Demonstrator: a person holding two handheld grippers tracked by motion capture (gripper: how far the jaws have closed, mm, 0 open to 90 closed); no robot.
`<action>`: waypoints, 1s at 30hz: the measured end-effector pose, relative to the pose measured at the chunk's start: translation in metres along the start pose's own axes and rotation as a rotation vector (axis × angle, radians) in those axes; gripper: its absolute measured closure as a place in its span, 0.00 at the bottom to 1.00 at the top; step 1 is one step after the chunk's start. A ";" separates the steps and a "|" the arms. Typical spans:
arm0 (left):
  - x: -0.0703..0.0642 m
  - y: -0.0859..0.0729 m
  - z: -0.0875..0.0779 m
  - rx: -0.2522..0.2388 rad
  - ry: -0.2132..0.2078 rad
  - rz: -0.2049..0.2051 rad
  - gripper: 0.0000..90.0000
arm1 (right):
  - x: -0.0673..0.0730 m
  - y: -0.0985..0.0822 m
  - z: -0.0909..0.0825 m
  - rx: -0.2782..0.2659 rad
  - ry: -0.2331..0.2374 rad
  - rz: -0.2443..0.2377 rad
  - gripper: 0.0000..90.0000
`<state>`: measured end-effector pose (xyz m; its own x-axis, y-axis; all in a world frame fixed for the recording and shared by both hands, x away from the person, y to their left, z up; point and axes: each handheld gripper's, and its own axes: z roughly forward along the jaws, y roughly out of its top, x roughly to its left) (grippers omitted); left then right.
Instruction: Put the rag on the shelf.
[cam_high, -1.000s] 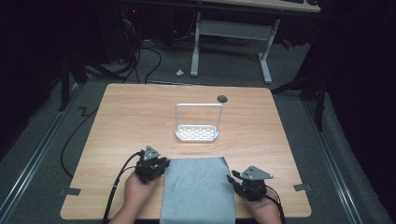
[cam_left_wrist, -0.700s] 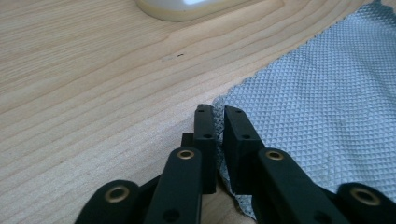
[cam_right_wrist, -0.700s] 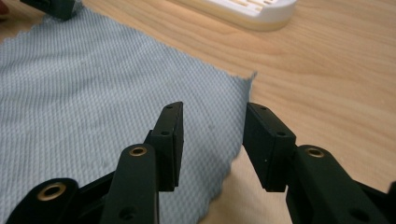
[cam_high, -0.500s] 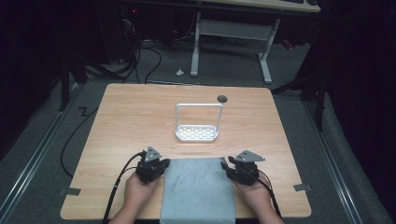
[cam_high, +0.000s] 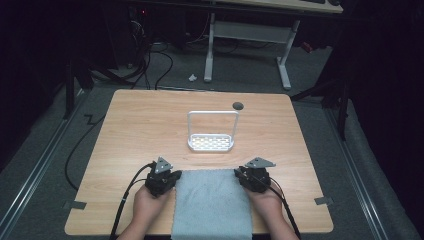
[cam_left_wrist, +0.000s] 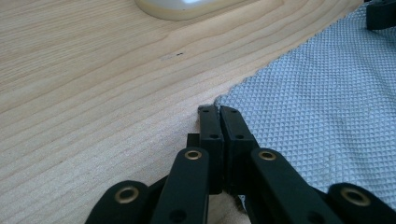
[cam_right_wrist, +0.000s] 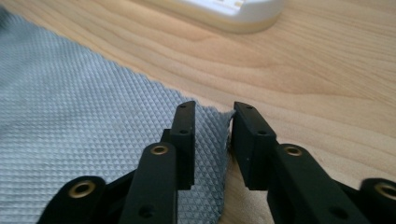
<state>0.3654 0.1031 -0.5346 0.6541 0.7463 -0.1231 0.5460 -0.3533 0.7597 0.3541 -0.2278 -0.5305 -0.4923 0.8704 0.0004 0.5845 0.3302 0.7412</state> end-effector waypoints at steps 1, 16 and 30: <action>0.000 0.000 0.000 0.000 0.001 0.000 0.98 | 0.001 0.000 0.000 0.004 0.002 0.000 0.90; -0.003 0.000 -0.006 -0.048 0.006 0.029 0.99 | 0.007 -0.001 -0.013 -0.055 0.038 -0.022 1.00; -0.017 0.006 -0.035 -0.204 0.000 0.042 0.99 | 0.010 0.001 -0.041 -0.175 0.022 -0.045 1.00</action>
<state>0.3397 0.1081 -0.5056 0.6742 0.7332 -0.0886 0.4008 -0.2625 0.8778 0.3235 -0.2331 -0.5021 -0.5302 0.8475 -0.0225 0.4415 0.2987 0.8461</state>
